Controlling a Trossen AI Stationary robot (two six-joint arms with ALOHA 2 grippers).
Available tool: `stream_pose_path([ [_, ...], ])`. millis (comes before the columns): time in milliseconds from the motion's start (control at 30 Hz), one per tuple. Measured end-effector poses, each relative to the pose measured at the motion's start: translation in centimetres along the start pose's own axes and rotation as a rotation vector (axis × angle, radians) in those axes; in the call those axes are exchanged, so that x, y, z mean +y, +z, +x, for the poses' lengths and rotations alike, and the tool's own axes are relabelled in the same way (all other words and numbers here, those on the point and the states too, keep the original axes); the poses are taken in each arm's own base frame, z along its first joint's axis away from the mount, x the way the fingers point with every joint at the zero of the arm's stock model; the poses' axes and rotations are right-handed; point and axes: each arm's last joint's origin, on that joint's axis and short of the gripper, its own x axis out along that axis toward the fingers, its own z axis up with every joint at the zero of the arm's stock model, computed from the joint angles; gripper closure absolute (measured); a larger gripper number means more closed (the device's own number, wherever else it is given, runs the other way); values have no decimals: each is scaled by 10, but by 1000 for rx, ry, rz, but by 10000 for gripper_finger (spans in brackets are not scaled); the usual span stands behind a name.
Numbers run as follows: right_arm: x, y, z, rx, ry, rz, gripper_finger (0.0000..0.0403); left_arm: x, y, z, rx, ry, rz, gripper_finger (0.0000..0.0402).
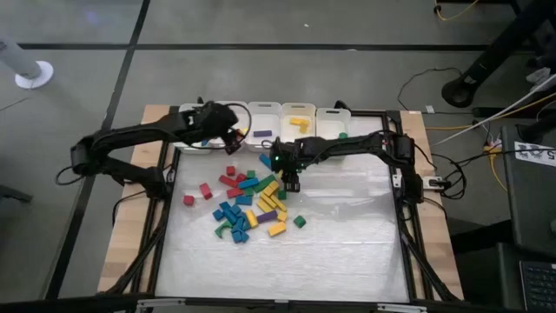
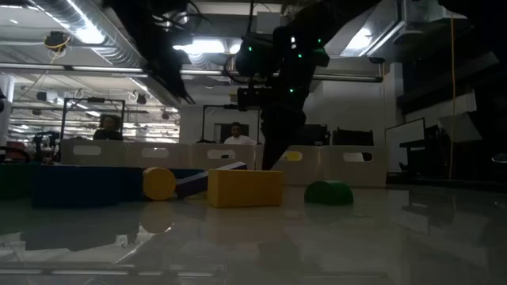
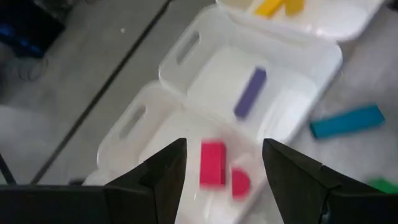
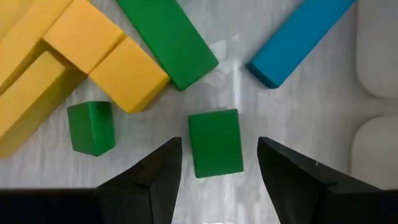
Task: Sort blocks
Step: Put the green block into the right white bin
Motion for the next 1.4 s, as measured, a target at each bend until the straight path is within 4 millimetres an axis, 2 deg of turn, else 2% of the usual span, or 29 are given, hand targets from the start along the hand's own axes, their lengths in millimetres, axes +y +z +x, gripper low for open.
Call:
stream_pose_path([
  [167, -9, -7, 7, -13, 13, 21, 194, -2, -13, -27, 25, -38, -29, 204],
  [333, -6, -14, 16, -18, 22, -2, 194, -8, -23, -43, 51, -77, -52, 204],
  [733, -7, -12, 20, -90, 5, -3, 196, -41, -35, -60, 110, -236, -67, 204],
  [833, -7, -13, 20, -81, 1, 5, 217, -49, -40, -66, 151, -304, -58, 204],
  [1000, -7, -13, 20, -75, 1, 3, 276, -61, -51, -76, 240, -383, -81, 204],
  [1267, -7, -13, 18, -58, 3, 16, 273, -71, -64, -89, 325, -379, -154, 204],
  [1400, -8, -5, 4, -38, 7, 31, 261, -77, -69, -93, 338, -387, -182, 204],
])
